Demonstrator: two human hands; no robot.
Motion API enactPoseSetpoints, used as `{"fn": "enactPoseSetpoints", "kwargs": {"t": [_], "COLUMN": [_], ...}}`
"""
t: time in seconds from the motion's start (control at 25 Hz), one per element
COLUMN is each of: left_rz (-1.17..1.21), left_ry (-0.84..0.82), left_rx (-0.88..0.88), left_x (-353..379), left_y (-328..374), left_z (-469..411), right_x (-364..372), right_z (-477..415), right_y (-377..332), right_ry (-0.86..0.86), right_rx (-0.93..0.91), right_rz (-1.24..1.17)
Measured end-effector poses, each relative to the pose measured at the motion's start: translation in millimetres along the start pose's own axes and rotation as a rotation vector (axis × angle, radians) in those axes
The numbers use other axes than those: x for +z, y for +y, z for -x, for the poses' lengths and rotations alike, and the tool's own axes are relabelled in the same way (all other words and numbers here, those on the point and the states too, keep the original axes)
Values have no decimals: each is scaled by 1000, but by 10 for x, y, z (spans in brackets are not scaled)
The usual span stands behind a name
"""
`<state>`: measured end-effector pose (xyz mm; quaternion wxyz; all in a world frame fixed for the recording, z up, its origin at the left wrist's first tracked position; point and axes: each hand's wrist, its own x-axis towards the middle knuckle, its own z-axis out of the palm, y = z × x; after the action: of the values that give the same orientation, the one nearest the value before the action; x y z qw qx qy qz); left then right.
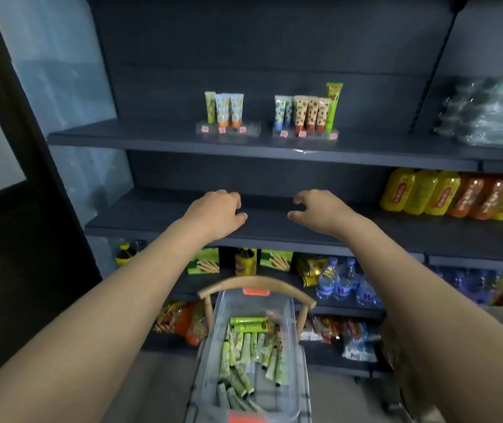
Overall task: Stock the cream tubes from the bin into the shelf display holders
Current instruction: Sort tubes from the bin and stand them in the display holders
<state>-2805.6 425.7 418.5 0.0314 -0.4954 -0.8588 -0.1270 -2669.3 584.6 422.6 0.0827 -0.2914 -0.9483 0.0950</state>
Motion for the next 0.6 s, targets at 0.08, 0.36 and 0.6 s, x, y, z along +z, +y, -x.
{"fn": "enactPoseSetpoints", "kwargs": {"t": [0.08,0.36,0.6], "left_rz": [29,52,61], "left_ry": [-37,-217,-496], "left_rx": [9,77,100], "left_x": [233,1215,2321], "left_y": [-152,-681,-881], "left_z": [98,400,605], "right_x": [334,1516,2567], "right_z": [43,323,646], "right_y": [-80,-175,137], "right_ry": [-31,-221,-419], "right_rx": [37,177,255], "right_rz": [12,38,54]}}
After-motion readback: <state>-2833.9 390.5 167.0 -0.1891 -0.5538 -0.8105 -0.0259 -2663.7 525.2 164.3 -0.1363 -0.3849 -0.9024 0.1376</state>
